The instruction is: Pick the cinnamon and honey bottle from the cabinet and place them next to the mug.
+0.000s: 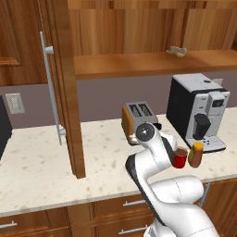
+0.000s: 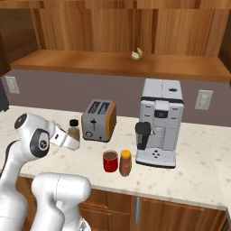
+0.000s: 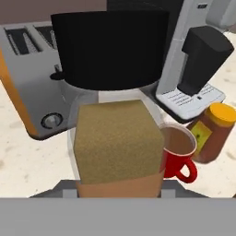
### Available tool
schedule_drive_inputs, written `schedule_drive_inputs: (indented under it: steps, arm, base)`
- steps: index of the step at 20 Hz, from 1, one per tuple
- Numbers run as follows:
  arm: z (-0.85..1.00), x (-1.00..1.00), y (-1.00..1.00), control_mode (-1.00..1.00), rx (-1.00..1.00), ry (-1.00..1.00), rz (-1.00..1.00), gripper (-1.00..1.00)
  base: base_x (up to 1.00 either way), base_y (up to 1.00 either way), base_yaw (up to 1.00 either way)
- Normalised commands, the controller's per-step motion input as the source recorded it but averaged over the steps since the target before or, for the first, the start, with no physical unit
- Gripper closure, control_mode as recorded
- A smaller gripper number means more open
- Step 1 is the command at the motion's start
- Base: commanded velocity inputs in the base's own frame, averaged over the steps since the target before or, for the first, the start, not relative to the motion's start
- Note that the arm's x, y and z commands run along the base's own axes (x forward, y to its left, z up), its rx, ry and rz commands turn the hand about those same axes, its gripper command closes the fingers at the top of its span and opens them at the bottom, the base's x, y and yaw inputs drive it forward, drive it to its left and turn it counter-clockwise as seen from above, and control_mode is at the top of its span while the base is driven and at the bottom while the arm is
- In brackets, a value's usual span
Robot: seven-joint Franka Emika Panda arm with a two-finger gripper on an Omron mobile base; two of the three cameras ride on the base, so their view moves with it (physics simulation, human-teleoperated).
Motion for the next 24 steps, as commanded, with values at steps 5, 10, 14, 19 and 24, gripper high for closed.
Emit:
schedule_drive_inputs:
  steps: [5, 10, 14, 19, 24]
  arm:
    - [-0.53, 0.31, 0.00, -1.00, -0.02, -0.15, -0.19, 1.00]
    - [-0.32, 0.27, 0.00, -1.00, -0.02, -0.12, -0.23, 1.00]
    - [-0.06, 0.29, 0.00, -1.00, 0.00, -0.05, -0.21, 1.00]
    - [-0.09, 0.30, 0.00, -1.00, 0.00, -0.08, -0.19, 1.00]
    - [-0.10, 0.17, 0.00, -1.00, 0.00, -0.12, -0.22, 1.00]
  base:
    - [0.00, 0.00, 0.00]
    - [0.00, 0.00, 0.00]
    - [0.00, 0.00, 0.00]
    - [0.00, 0.00, 0.00]
    - [0.00, 0.00, 0.00]
